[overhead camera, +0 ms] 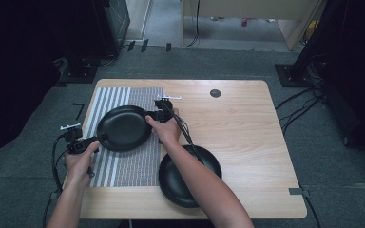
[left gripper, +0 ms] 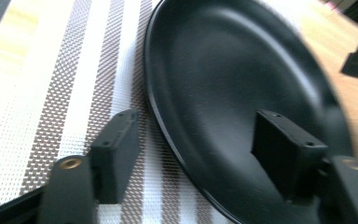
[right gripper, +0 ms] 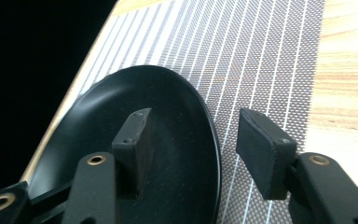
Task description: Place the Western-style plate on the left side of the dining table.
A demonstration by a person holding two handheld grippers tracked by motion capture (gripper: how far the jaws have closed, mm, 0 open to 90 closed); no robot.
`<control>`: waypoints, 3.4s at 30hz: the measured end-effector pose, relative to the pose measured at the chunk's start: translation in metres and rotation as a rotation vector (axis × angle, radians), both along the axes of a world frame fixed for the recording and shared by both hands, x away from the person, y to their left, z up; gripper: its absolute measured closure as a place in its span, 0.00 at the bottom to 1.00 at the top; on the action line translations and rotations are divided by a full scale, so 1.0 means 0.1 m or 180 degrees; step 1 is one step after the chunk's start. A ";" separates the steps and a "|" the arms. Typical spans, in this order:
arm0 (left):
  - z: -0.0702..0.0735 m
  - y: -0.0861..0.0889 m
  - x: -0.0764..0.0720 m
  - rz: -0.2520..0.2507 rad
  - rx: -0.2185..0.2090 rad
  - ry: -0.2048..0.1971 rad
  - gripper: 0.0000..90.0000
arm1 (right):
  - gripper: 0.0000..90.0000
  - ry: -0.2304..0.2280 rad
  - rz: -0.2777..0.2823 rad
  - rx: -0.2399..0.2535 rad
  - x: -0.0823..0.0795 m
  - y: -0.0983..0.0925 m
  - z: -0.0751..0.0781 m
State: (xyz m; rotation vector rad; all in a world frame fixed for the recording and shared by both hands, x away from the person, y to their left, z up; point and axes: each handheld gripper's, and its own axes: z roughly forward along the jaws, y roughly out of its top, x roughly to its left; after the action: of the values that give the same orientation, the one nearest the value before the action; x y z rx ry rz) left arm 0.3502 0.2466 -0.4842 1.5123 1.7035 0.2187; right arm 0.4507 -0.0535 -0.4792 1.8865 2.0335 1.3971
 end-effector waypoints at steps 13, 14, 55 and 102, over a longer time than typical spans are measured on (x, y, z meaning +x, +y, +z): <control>0.25 -0.20 -0.40 -0.0101 0.0133 -0.0423 0.15 | 0.38 -0.0282 0.0409 0.0086 -0.28 -0.40 0.36; 0.28 -0.27 -0.45 -0.0139 0.0208 -0.0462 0.15 | 0.37 -0.0307 0.0438 0.0042 -0.31 -0.43 0.38; -0.14 -0.24 -1.37 -0.0280 0.0940 -0.0571 0.10 | 0.33 -0.0675 0.0472 -0.0160 -1.21 -1.54 0.43; -0.33 -0.16 -1.42 -0.0473 0.1328 -0.0402 0.10 | 0.32 -0.0644 -0.0329 -0.0546 -1.94 -3.06 -0.05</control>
State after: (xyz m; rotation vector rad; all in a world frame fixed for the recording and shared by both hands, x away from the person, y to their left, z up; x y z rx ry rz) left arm 0.2082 0.2305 -0.5171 1.8746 1.4971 0.6078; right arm 0.2562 -0.3595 -0.4847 1.6813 1.8678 1.2852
